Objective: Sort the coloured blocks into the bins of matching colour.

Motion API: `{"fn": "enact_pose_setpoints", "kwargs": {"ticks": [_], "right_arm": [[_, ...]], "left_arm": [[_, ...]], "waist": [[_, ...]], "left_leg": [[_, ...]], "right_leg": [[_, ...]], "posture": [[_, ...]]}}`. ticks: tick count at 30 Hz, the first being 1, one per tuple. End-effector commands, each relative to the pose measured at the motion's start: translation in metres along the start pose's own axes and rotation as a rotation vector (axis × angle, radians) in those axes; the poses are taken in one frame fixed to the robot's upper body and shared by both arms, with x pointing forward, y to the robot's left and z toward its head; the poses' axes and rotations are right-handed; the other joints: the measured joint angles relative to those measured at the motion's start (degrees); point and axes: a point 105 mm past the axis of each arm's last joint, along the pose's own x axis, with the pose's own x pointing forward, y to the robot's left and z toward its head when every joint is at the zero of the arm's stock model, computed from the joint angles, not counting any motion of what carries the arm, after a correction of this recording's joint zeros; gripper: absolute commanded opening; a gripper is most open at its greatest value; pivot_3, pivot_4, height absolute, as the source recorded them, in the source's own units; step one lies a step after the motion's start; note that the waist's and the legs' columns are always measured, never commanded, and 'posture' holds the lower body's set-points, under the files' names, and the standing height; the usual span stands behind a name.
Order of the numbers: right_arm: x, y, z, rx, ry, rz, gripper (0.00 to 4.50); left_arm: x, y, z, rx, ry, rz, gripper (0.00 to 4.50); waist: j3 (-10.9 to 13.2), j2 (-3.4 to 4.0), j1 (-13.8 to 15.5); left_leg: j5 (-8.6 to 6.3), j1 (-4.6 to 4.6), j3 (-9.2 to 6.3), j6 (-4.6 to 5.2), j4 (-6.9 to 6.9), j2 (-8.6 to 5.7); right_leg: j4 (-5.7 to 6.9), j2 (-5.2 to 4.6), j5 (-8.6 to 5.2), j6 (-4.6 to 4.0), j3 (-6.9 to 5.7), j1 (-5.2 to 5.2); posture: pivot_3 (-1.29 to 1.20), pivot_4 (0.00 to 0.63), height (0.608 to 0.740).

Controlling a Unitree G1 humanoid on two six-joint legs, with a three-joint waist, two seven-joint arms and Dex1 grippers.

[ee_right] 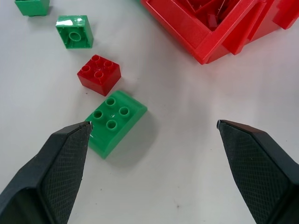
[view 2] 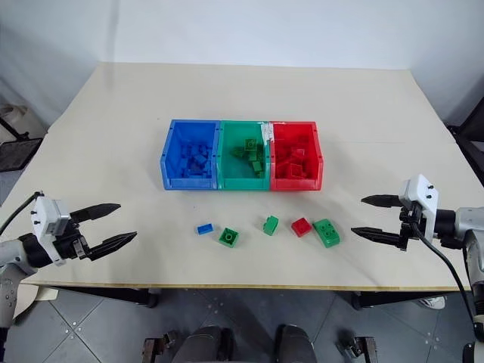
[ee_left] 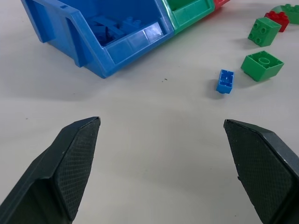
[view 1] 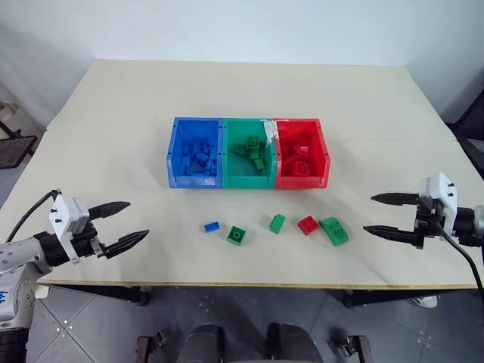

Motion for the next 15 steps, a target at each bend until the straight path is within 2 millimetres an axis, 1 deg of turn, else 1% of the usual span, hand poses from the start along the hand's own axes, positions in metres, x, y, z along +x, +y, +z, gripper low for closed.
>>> {"fn": "enact_pose_setpoints", "kwargs": {"ticks": [1, 4, 7, 11, 15], "right_arm": [[-0.007, -0.004, 0.01, -0.035, -0.031, -0.036, 4.48], [-0.005, -0.004, 0.013, -0.031, -0.046, -0.043, 4.48], [-0.003, -0.003, 0.014, -0.029, -0.054, -0.045, 4.48], [-0.005, -0.002, 0.013, -0.018, -0.046, -0.053, 4.48], [-0.019, -0.001, 0.008, 0.002, -0.004, -0.081, 4.48]], "left_arm": [[0.003, 0.001, 0.008, 0.011, -0.018, -0.002, 4.5], [0.005, 0.002, 0.009, -0.003, -0.003, 0.008, 4.5], [0.01, 0.006, 0.02, 0.069, -0.051, 0.043, 4.5], [0.024, -0.006, 0.023, 0.021, -0.045, -0.058, 4.5], [0.046, -0.025, 0.03, -0.008, -0.061, -0.183, 4.5]], "waist": [[0.0, 0.0, 0.0], [0.0, 0.0, -0.02], [0.0, 0.0, 0.01], [0.0, 0.0, 0.16], [0.0, 0.0, 0.53]], "left_leg": [[0.0, 0.0, 0.0, 0.0, 0.0, 0.0], [0.0, 0.0, 0.0, 0.0, 0.0, 0.0], [0.0, 0.0, 0.0, 0.0, 0.01, 0.0], [0.0, 0.0, -0.01, 0.0, 0.02, -0.01], [0.0, -0.03, -0.07, 0.0, 0.07, -0.06]], "right_leg": [[0.0, 0.0, 0.0, 0.0, 0.0, 0.0], [0.0, 0.0, 0.0, 0.0, 0.01, 0.0], [0.0, 0.01, 0.0, 0.0, 0.0, 0.0], [0.03, 0.01, 0.0, 0.0, -0.01, 0.01], [0.04, 0.08, 0.0, 0.0, 0.0, 0.05]], "posture": [[0.0, 0.15, 0.74], [0.0, 0.15, 0.74], [0.0, 0.15, 0.74], [0.0, 0.15, 0.74], [0.0, 0.15, 0.74]]}}
